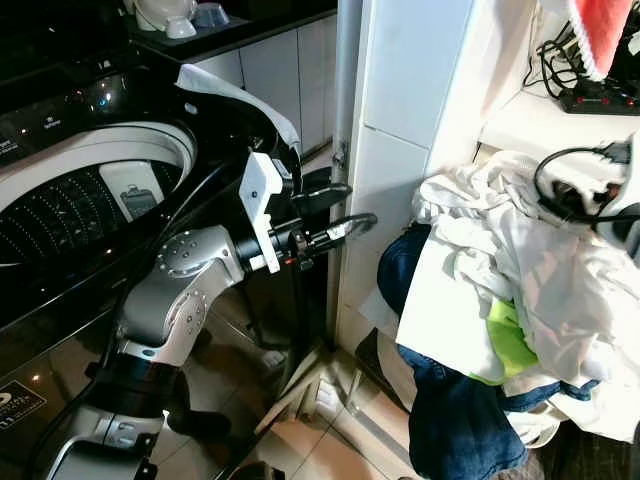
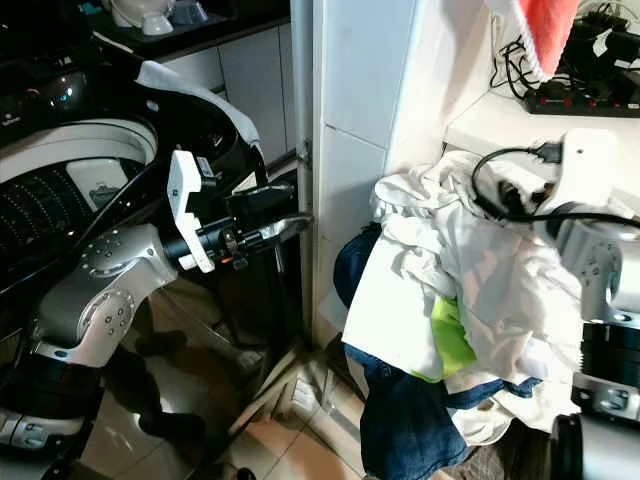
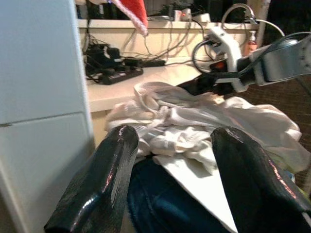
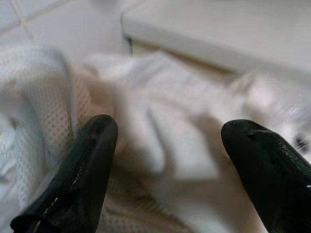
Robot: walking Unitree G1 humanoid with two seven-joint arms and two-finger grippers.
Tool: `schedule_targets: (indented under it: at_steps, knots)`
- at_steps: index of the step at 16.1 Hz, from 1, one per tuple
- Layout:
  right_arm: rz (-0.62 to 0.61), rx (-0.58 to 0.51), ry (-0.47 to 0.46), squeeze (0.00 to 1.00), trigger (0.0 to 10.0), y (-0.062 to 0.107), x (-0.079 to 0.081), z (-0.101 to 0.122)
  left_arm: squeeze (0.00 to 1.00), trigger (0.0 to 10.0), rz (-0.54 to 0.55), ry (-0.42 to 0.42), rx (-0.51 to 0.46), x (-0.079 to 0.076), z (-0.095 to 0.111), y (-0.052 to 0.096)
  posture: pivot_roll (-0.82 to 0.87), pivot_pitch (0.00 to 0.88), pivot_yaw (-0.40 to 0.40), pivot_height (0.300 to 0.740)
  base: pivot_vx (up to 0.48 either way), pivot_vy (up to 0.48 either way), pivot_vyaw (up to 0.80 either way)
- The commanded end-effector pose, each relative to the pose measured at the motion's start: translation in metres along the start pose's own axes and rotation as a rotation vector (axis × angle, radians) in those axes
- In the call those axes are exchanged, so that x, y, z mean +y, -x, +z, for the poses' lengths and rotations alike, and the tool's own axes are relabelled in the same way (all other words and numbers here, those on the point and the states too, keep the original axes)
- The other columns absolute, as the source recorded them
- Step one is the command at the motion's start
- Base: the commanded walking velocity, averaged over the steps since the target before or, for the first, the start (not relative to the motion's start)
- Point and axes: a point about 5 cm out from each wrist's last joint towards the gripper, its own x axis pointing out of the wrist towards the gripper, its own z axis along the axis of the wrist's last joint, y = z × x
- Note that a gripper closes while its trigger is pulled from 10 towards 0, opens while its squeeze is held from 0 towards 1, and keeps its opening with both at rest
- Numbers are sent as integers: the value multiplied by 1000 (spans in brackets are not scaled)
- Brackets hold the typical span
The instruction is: Clothes washing
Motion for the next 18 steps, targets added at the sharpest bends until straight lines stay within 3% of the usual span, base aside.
schedule_targets:
  at_steps: [1, 2, 3, 4, 10, 18]
  knots:
    - [5, 26, -37, 0, 10000, -1, -1, -5, 0, 10000, -30, 10, 8, -5, 1, 1, -19, 0, 38, 740, 0, 0, 0]
    - [6, 39, -65, 0, 10000, -2, -2, -9, 0, 10000, -36, 15, 13, -7, 0, 1, -16, 0, 37, 740, 0, 0, 0]
    - [5, 43, -94, 0, 4588, -2, -3, -11, 0, 10000, -44, 20, 20, -9, 0, 2, -15, 0, 37, 740, 0, 0, 0]
    - [9, 44, -103, 0, 0, -3, -3, -12, 0, 10000, -46, 23, 23, -10, 0, 2, -14, 0, 37, 740, 0, 0, 0]
    - [21, 29, -127, 0, 0, -2, -4, -10, 0, 10000, -40, 27, 21, -11, 3, 0, 4, 0, 26, 740, 0, 0, 0]
    - [45, 15, -157, 0, 0, -3, 3, -9, 0, 10000, 50, 3, 26, -6, 4, 4, 34, 0, 6, 740, 0, 0, 0]
